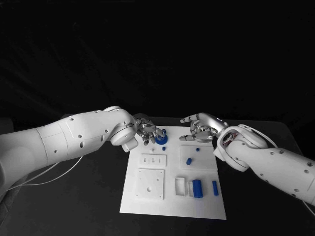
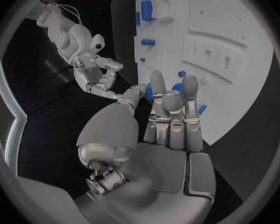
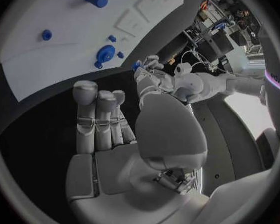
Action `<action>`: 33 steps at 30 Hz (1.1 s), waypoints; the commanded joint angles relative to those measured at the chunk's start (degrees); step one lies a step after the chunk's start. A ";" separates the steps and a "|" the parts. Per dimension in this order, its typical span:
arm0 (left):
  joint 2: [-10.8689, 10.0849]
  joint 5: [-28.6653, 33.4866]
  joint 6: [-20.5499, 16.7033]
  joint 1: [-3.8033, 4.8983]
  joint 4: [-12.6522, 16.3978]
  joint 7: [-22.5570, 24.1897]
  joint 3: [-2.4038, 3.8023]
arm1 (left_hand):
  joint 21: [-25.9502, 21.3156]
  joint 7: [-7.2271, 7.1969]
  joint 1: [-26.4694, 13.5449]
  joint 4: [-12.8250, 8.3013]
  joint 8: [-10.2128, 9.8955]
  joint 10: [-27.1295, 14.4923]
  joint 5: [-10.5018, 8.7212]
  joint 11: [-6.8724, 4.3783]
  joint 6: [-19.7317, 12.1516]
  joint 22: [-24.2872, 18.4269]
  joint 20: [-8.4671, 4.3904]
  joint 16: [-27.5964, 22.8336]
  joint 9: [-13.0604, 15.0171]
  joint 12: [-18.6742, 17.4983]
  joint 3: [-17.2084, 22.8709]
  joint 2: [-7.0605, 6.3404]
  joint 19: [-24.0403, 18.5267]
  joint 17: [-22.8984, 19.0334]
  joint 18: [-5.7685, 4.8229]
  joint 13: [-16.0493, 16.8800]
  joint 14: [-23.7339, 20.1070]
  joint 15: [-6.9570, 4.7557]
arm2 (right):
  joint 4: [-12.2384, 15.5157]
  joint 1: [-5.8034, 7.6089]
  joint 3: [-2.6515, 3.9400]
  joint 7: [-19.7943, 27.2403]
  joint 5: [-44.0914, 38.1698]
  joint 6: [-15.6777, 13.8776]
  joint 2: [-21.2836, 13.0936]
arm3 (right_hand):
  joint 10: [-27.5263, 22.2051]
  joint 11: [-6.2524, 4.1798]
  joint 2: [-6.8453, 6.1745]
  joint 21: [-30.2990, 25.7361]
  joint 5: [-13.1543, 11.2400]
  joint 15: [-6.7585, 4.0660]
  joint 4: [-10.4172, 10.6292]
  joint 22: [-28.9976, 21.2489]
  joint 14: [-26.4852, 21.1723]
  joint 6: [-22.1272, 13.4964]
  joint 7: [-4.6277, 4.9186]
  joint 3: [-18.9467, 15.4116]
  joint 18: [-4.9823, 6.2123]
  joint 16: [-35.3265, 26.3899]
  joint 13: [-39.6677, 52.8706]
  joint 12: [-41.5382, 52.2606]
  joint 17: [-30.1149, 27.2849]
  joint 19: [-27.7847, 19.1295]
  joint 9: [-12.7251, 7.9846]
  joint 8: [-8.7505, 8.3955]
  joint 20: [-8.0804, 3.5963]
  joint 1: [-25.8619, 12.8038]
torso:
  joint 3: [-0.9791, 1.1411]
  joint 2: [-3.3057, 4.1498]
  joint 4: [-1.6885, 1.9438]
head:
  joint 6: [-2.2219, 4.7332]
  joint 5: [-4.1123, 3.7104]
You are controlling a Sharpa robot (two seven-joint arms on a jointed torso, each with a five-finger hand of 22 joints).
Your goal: Assemble the parts on the task board
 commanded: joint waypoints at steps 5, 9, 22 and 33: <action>-1.11 -6.12 -5.97 -1.07 1.78 -2.91 -1.37 | -1.23 -5.69 -0.55 -2.42 -0.09 2.63 0.80 -0.64 6.31 1.73 -0.19 1.95 12.08 1.31 2.24 0.22 0.67 0.21 -1.09 0.74 0.17 -0.35 | 0.22 -1.19 3.29 7.01 12.58 1.03 -2.28 | -0.63 -0.33 3.71 -2.20 2.07 -0.12 -5.50 3.56 -0.33 4.56 -0.24 -2.36 0.66 -0.78 -1.53 -0.32 -1.30 1.06 0.27 0.39 -0.03 -2.41 | 0.31 -0.47 -0.62 | -0.73 0.68; -1.43 -9.43 -8.10 -2.37 2.80 -3.55 -2.12 | -2.92 -5.75 -0.60 -2.68 -0.08 2.62 0.86 -0.69 6.53 4.07 -0.19 3.39 12.06 2.08 2.19 0.25 1.50 0.31 -1.04 1.16 0.29 -0.40 | -0.64 -1.42 5.22 7.35 14.79 0.14 -2.31 | -0.94 -0.34 4.32 -3.32 2.55 -0.12 -6.20 3.44 -0.49 4.64 -0.23 -2.37 0.71 -1.08 -2.13 -0.48 -1.83 1.12 0.27 0.38 -0.03 -3.16 | 0.39 -0.65 -0.45 | -1.36 0.73; -1.32 -13.17 -12.12 -4.87 3.98 -4.33 -4.11 | -5.99 -5.87 -0.88 -2.66 -0.11 2.66 1.11 -0.76 6.71 8.22 -0.32 4.55 12.37 2.88 2.10 0.32 3.09 0.49 -1.17 1.32 0.60 -0.55 | -1.68 -1.55 10.19 5.89 18.03 -0.07 0.19 | -1.52 -0.24 4.88 -6.69 3.44 -0.01 -7.41 2.90 -1.38 3.24 -0.10 -2.22 0.96 -2.29 -2.88 -0.72 -3.24 1.08 0.20 0.33 0.03 -4.21 | 0.74 -0.76 -0.29 | -2.97 1.93; -1.63 -18.12 -11.27 -5.76 4.85 -5.81 -4.45 | -8.63 -5.94 -0.82 -3.01 -0.12 2.66 1.12 -0.88 7.15 11.22 -0.10 5.73 11.91 3.89 2.09 0.42 3.98 1.96 -1.06 1.52 1.04 -0.40 | -2.93 -1.31 11.37 4.46 17.91 -1.36 2.12 | -1.35 -0.29 4.66 -7.86 3.55 -0.02 -7.16 2.76 -1.49 3.74 -0.15 -1.50 1.10 -2.84 -3.81 -0.99 -4.06 1.25 0.25 0.37 0.06 -4.38 | 0.68 -0.68 -0.13 | -3.39 2.06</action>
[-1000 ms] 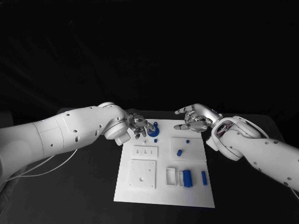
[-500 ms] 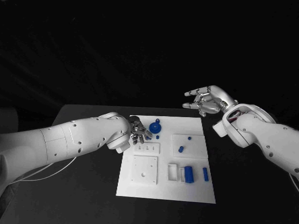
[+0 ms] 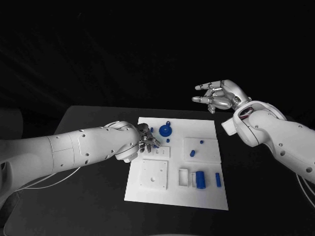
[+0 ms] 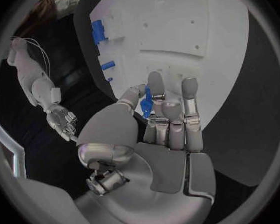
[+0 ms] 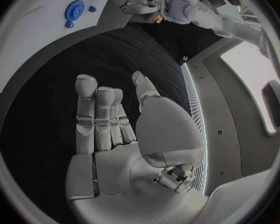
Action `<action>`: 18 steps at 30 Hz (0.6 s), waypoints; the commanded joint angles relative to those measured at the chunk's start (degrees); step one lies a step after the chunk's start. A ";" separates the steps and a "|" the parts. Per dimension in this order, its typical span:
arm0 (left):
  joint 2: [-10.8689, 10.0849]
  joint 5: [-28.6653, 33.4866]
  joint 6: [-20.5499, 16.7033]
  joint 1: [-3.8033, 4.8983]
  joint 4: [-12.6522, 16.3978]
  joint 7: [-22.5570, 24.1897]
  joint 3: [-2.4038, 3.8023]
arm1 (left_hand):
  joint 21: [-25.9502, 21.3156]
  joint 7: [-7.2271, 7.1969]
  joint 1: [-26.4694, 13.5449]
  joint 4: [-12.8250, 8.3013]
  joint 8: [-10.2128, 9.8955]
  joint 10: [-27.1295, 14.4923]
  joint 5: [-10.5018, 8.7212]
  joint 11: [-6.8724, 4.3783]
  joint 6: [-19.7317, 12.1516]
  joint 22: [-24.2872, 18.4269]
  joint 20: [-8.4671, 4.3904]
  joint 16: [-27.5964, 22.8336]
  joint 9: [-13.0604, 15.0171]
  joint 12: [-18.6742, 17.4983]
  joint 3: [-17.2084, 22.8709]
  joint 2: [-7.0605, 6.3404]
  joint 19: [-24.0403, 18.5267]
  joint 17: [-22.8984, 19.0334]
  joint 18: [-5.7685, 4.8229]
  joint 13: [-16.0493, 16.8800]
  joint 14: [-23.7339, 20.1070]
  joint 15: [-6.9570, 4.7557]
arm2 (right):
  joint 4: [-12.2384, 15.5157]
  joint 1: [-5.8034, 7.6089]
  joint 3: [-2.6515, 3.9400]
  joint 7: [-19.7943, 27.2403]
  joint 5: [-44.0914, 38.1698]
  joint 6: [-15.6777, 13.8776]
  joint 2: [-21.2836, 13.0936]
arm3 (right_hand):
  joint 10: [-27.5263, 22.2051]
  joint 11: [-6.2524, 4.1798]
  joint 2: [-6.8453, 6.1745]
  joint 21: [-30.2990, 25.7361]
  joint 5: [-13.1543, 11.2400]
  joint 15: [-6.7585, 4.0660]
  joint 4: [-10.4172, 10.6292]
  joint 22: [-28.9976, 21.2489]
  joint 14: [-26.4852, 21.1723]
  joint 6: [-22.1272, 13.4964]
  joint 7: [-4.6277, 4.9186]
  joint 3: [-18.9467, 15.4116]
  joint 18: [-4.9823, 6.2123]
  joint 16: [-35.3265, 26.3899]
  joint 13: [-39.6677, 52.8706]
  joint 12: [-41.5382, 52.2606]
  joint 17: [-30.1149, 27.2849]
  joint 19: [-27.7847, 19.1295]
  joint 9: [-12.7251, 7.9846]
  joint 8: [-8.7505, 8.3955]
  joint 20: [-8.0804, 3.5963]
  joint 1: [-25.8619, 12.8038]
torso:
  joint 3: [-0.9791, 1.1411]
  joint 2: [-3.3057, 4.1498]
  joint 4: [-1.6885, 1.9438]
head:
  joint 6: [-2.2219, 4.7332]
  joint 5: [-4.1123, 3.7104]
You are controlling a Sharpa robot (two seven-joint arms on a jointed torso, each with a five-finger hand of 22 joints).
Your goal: Assemble the parts on the task board
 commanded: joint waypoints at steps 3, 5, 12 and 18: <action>-0.03 -4.48 -0.61 -0.19 0.63 -1.41 -0.01 | -1.10 -6.17 0.01 -1.98 0.18 2.47 0.28 -0.71 6.91 1.28 0.00 0.58 8.97 0.44 1.74 0.70 0.76 0.43 -0.95 0.01 0.84 -0.16 | -0.50 0.18 0.11 -0.95 0.81 -0.22 0.45 | -0.23 -0.07 0.01 -0.68 0.03 0.00 0.10 2.69 -0.37 0.06 -0.04 0.48 0.49 -0.23 -0.23 -0.32 -0.16 1.22 0.00 0.21 0.08 -0.91 | -0.10 0.05 -0.01 | -0.29 0.24; -0.01 -4.81 -0.61 -0.26 0.78 -1.58 -0.02 | -1.25 -6.20 -0.02 -1.99 0.19 2.50 0.27 -0.74 7.03 1.50 0.02 0.72 8.86 0.61 1.72 0.70 0.84 0.70 -0.94 0.05 0.89 -0.16 | -0.64 0.21 0.13 -1.08 0.88 -0.05 0.56 | -0.24 -0.07 0.01 -0.71 0.02 0.00 0.11 2.69 -0.38 0.06 -0.04 0.50 0.49 -0.23 -0.25 -0.32 -0.17 1.22 0.00 0.21 0.09 -0.90 | -0.12 0.03 -0.03 | -0.41 0.18; 0.21 -5.98 -0.81 -0.71 0.89 -1.92 -0.02 | -1.49 -6.18 0.02 -2.05 0.17 2.49 0.26 -0.73 7.03 1.76 0.06 0.71 8.69 0.62 1.71 0.69 0.95 0.63 -0.90 -0.01 0.88 -0.13 | -0.89 0.26 0.15 -1.36 0.97 0.27 0.78 | -0.27 -0.06 0.00 -0.79 -0.03 0.01 0.12 2.69 -0.42 0.05 -0.03 0.56 0.49 -0.23 -0.32 -0.31 -0.20 1.23 0.01 0.22 0.10 -0.88 | -0.07 0.03 -0.12 | -0.63 0.16; 0.40 -6.45 -0.80 -1.09 0.76 -2.13 -0.02 | -3.27 -6.17 0.13 -2.00 0.22 2.48 0.26 -0.71 7.10 3.51 0.07 0.71 8.03 0.80 1.55 0.68 1.73 0.66 -0.92 -0.19 0.96 -0.14 | -1.09 0.27 0.15 -1.56 0.97 0.45 0.82 | -0.31 -0.06 -0.02 -1.01 0.01 0.02 0.25 2.70 -0.47 0.18 -0.04 0.60 0.50 -0.19 -0.48 -0.24 -0.26 1.27 0.02 0.23 0.11 -0.97 | -0.11 0.04 -0.05 | -0.67 -0.25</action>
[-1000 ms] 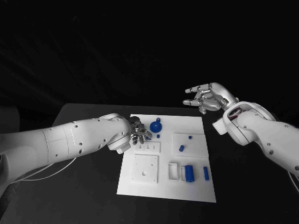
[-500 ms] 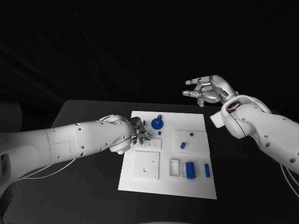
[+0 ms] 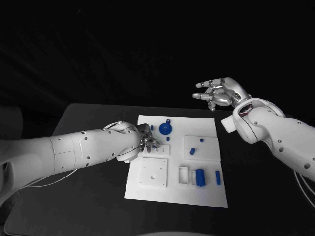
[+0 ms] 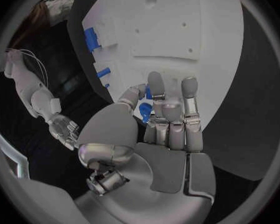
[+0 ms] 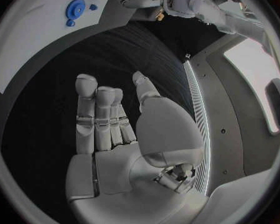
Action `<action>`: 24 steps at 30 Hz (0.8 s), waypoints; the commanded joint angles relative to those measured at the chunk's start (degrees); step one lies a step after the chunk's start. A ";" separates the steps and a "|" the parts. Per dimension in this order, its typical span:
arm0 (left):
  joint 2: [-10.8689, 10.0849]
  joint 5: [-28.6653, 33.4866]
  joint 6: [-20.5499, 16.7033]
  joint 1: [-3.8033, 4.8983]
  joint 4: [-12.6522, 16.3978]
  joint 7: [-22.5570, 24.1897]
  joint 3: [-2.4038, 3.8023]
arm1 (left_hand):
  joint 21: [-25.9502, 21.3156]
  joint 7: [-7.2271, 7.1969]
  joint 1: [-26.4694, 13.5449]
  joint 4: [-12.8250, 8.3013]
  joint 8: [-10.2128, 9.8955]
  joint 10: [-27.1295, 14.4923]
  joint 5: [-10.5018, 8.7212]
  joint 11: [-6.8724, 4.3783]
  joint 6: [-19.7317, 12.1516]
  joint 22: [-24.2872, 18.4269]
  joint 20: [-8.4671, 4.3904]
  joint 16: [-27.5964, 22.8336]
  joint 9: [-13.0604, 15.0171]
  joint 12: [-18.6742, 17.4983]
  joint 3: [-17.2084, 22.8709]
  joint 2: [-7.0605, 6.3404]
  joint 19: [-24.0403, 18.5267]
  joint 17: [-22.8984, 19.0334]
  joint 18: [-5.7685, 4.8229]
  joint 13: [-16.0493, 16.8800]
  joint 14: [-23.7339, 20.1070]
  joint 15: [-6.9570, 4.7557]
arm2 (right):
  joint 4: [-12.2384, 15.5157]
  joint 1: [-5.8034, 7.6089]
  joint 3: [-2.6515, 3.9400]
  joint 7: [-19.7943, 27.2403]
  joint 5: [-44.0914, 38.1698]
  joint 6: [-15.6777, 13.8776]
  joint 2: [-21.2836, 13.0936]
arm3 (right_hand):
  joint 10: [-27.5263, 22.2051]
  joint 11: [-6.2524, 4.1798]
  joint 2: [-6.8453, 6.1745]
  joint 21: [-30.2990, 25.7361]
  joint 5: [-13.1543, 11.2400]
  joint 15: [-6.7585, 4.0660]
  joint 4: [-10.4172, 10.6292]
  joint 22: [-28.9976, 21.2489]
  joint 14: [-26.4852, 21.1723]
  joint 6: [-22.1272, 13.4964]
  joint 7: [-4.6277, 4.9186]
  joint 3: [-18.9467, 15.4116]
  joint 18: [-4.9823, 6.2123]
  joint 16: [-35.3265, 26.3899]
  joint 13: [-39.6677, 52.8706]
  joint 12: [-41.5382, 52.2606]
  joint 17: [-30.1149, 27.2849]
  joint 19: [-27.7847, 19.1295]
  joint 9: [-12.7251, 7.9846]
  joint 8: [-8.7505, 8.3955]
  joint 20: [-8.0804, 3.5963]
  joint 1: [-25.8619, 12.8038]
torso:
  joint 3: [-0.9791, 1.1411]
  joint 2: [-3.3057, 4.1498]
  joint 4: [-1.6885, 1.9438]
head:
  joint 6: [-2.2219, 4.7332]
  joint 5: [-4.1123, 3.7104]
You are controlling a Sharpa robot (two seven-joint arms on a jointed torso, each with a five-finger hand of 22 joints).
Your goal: Assemble the parts on the task board
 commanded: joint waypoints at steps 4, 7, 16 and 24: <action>0.27 -1.79 -0.39 -0.19 0.03 -0.57 0.01 | -0.35 -6.17 0.02 -1.99 0.33 2.49 0.39 -0.72 7.06 0.24 0.00 0.32 8.08 0.23 1.55 0.58 0.27 0.10 -0.94 -0.03 0.63 -0.11 | -0.18 0.01 0.04 -0.34 0.22 0.69 0.12 | -0.31 -0.05 -0.07 -0.39 0.01 0.02 0.02 2.70 -0.47 0.17 -0.02 0.37 0.53 -0.20 -0.17 -0.24 -0.11 1.27 0.03 0.23 0.11 -0.43 | 0.05 -0.01 0.04 | -0.04 -0.21; 0.40 -1.86 -0.31 -0.28 -0.11 -0.60 0.01 | -0.35 -6.17 0.02 -1.99 0.33 2.49 0.39 -0.72 7.06 0.24 0.00 0.32 8.08 0.23 1.55 0.58 0.27 0.10 -0.94 -0.03 0.63 -0.11 | -0.23 0.01 0.04 -0.43 0.18 0.75 0.17 | -0.31 -0.05 -0.07 -0.39 0.01 0.02 0.02 2.70 -0.47 0.17 -0.02 0.37 0.53 -0.20 -0.17 -0.24 -0.11 1.27 0.03 0.23 0.11 -0.43 | 0.07 -0.01 0.04 | -0.14 -0.35; 0.91 -1.86 0.06 -0.84 -0.49 -0.68 0.01 | -0.64 -6.17 0.03 -1.97 0.33 2.48 0.41 -0.71 7.07 0.55 -0.03 0.37 8.06 0.35 1.57 0.60 0.41 0.17 -0.98 0.01 0.66 -0.12 | -0.32 0.02 0.04 -0.98 -0.14 1.23 0.27 | -0.30 -0.06 -0.11 -0.76 0.24 0.00 0.04 2.66 -0.44 -0.04 -0.01 0.44 0.56 -0.17 -0.35 -0.17 -0.20 1.37 0.02 0.21 0.09 -0.39 | 0.03 0.01 0.05 | -0.18 -0.24; 1.04 -1.74 0.30 -1.03 -0.38 -0.79 0.01 | -1.06 -6.15 0.08 -1.95 0.32 2.48 0.42 -0.70 7.03 0.83 -0.05 0.29 8.05 0.34 1.65 0.68 0.60 0.00 -1.00 0.00 0.64 -0.13 | -0.50 0.02 0.04 -1.32 -0.49 1.46 0.35 | -0.34 -0.07 -0.10 -1.06 0.50 -0.01 -0.01 2.60 -0.50 0.10 -0.02 0.48 0.57 -0.18 -0.50 -0.12 -0.26 1.50 0.03 0.23 0.08 -0.38 | 0.09 0.02 0.02 | -0.13 -0.18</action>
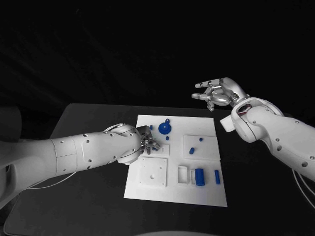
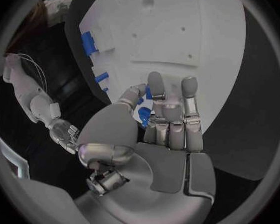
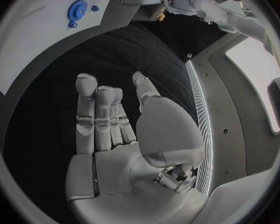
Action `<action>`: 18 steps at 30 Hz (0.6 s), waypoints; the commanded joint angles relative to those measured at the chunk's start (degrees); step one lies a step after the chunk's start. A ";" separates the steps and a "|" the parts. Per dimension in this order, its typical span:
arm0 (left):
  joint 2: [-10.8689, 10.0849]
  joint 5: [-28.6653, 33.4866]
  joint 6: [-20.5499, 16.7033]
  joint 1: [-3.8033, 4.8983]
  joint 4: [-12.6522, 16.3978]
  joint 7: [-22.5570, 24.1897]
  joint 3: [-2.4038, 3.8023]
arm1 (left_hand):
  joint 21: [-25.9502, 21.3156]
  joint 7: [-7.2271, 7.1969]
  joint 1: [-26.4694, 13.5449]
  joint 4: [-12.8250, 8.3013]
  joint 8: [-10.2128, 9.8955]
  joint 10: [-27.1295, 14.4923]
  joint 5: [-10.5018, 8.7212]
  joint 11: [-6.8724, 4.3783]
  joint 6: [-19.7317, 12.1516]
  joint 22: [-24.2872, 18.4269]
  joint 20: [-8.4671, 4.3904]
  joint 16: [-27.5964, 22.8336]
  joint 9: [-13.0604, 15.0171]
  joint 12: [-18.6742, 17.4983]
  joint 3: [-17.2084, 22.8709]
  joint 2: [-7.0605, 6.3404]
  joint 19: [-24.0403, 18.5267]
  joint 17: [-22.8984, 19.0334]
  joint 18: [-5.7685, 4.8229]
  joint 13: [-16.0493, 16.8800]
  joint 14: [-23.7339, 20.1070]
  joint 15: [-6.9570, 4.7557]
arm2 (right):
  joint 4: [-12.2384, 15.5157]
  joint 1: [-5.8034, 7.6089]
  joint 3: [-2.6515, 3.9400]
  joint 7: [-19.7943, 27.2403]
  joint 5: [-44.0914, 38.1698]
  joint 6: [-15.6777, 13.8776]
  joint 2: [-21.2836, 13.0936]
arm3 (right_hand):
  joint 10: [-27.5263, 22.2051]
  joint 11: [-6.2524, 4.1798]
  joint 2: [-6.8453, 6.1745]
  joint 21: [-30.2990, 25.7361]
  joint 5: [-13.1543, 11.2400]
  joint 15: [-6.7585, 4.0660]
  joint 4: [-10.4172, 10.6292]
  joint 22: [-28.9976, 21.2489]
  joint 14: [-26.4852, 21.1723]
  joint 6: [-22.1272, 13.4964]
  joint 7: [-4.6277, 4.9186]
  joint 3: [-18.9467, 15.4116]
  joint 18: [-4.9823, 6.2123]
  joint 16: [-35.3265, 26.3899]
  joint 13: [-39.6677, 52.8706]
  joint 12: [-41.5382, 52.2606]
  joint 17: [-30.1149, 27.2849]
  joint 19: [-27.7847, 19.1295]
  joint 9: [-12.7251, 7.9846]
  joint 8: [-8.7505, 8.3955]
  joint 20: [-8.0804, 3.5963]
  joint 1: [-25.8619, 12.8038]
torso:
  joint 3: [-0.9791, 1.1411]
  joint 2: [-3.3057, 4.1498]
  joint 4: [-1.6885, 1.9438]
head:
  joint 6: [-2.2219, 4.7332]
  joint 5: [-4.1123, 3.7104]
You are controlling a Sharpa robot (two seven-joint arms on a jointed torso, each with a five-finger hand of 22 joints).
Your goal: Assemble the parts on the task board
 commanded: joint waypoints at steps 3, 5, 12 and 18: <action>0.16 -0.23 0.33 -0.13 0.23 -0.25 -0.01 | -0.23 -6.16 0.01 -1.94 0.19 2.48 0.20 -0.70 7.03 0.77 0.15 0.29 8.05 0.34 1.65 0.61 0.40 -0.10 -1.02 0.00 0.37 -0.08 | -0.10 0.00 0.03 -0.33 -0.57 1.09 0.11 | -0.36 -0.08 -0.09 -0.39 0.33 0.00 -0.13 2.59 -0.51 0.01 0.01 0.41 0.65 -0.19 -0.13 -0.13 -0.06 1.50 0.03 0.22 0.08 -0.35 | 0.03 0.03 0.02 | 0.03 0.15; 0.17 -0.22 0.41 -0.14 0.26 -0.29 -0.01 | -0.23 -6.16 0.01 -1.94 0.19 2.48 0.20 -0.70 7.03 0.77 0.15 0.29 8.05 0.34 1.65 0.61 0.40 -0.10 -1.02 0.00 0.37 -0.08 | -0.15 0.00 0.03 -0.38 -0.60 1.10 0.13 | -0.36 -0.08 -0.09 -0.39 0.33 0.00 -0.13 2.59 -0.51 0.01 0.01 0.41 0.65 -0.19 -0.13 -0.13 -0.06 1.50 0.03 0.22 0.08 -0.35 | 0.02 0.04 0.04 | 0.03 0.11; 0.16 -0.21 1.03 -0.17 0.26 -0.49 -0.01 | -0.41 -6.15 0.06 -2.06 0.21 2.49 0.17 -0.70 7.05 0.87 0.12 0.29 8.08 0.37 1.72 0.60 0.56 -0.11 -1.04 0.01 0.46 -0.10 | -0.26 0.00 0.03 -0.50 -0.67 1.23 0.18 | -0.36 -0.07 -0.07 -0.54 0.47 -0.01 -0.17 2.59 -0.50 0.04 0.01 0.42 0.64 -0.21 -0.21 -0.10 -0.10 1.56 0.03 0.23 0.08 -0.39 | 0.04 0.02 0.00 | -0.03 0.14; 0.12 -0.20 1.59 -0.17 0.25 -0.70 -0.01 | -0.54 -6.15 0.09 -2.10 0.21 2.48 0.19 -0.70 7.05 0.92 0.11 0.31 8.08 0.40 1.75 0.63 0.63 -0.09 -1.07 0.02 0.49 -0.09 | -0.33 0.00 0.03 -0.61 -0.77 1.20 0.18 | -0.38 -0.09 -0.05 -0.70 0.60 -0.01 -0.22 2.60 -0.50 0.06 -0.01 0.39 0.64 -0.21 -0.28 -0.07 -0.13 1.61 0.04 0.23 0.08 -0.44 | 0.00 0.02 0.01 | -0.12 0.15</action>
